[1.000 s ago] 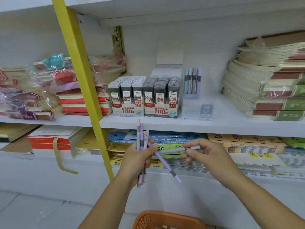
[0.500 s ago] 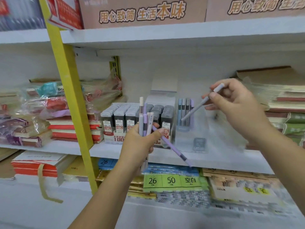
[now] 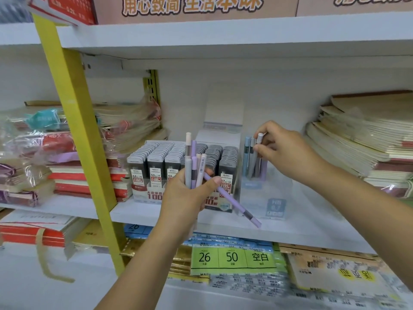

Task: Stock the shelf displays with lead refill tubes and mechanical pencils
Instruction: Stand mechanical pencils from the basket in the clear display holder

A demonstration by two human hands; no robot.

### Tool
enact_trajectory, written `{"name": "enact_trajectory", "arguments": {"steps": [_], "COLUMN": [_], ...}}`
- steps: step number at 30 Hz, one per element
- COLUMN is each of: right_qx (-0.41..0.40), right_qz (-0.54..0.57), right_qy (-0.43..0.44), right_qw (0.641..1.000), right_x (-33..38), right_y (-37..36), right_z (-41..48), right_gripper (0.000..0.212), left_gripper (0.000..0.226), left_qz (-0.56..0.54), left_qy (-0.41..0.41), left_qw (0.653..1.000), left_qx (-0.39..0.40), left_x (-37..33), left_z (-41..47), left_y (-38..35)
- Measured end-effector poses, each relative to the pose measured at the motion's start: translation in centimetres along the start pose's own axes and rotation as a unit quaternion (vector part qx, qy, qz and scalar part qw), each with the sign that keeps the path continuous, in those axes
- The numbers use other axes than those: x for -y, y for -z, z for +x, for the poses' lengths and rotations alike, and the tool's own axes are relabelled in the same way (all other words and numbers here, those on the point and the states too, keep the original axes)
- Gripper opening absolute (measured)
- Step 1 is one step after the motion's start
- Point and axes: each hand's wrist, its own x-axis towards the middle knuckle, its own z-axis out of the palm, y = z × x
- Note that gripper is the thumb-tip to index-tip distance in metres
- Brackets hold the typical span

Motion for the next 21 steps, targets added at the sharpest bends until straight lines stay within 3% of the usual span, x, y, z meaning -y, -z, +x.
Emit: {"name": "enact_trajectory", "arguments": {"steps": [6, 9, 14, 16, 19, 21], "right_qx": [-0.003, -0.007, -0.010, -0.032, -0.062, -0.001], "right_qz": [-0.033, -0.017, -0.099, -0.125, -0.053, 0.044], "right_qy": [0.008, -0.007, -0.008, 0.009, 0.014, -0.010], "right_qw": [0.999, 1.000, 0.995, 0.992, 0.997, 0.999], "right_x": [-0.4, -0.5, 0.0, 0.7, 2.6, 3.8], "right_y": [-0.2, -0.7, -0.7, -0.2, 0.8, 1.1], "right_z": [-0.1, -0.1, 0.7, 0.4, -2.4, -5.2], "right_gripper": [0.033, 0.028, 0.010, 0.014, 0.016, 0.019], "left_gripper": [0.011, 0.010, 0.010, 0.008, 0.010, 0.009], "left_qz": [0.001, -0.005, -0.023, -0.032, -0.049, -0.085], "left_qy": [-0.002, 0.002, 0.002, 0.001, -0.003, -0.002], "left_qw": [1.000, 1.000, 1.000, 0.999, 0.998, 0.996], "left_qx": [0.005, 0.001, -0.007, -0.017, -0.028, -0.032], "left_x": [0.3, 0.4, 0.5, 0.5, 0.4, 0.3], "left_z": [0.1, 0.1, 0.1, 0.2, 0.4, 0.4], "left_y": [0.0, -0.2, -0.2, 0.0, 0.2, 0.3]}}
